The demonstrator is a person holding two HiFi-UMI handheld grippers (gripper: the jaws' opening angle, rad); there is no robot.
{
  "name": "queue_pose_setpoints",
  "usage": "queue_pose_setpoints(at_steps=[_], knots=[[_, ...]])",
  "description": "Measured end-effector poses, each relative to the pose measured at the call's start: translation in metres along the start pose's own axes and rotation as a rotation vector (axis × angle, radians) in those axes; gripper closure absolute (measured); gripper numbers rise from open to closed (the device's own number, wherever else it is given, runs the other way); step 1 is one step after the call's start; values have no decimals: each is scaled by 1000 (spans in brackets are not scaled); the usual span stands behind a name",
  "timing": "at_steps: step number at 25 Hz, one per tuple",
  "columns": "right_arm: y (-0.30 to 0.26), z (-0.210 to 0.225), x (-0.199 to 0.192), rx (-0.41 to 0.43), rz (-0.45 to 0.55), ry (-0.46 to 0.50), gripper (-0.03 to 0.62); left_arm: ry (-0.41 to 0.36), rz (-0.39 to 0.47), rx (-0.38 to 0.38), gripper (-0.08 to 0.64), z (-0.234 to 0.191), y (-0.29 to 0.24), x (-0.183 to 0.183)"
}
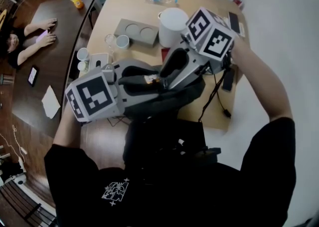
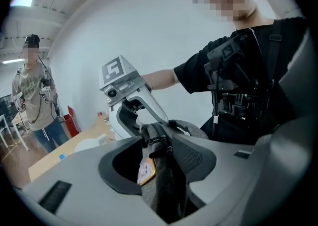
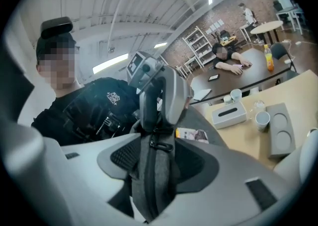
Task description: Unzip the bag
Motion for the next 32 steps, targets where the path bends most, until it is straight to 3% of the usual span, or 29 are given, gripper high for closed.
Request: queue_pose_setpoints(at_steps=[9, 13, 18, 23, 32], knots=[[-2, 10, -7, 31, 7, -101, 350, 0, 6, 10, 376, 0, 0, -2], [-10, 6, 0, -16, -55, -52, 350, -2, 8, 17, 376, 0, 1, -1], [-9, 6, -1, -41, -87, -48, 394, -5, 13, 23, 376, 1, 1, -2], [-2, -4, 4, -51, -63, -10, 413, -5, 12, 23, 376, 1, 0, -4], [6, -3, 5, -2, -9, -62, 468, -7, 17, 27, 374, 1, 1, -4]])
Point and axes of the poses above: the fingertips, and each gripper's own axes: y backward along the fingers, z to its right, x out of its top, the point moved 10 cm from there along y, backward along the fingers
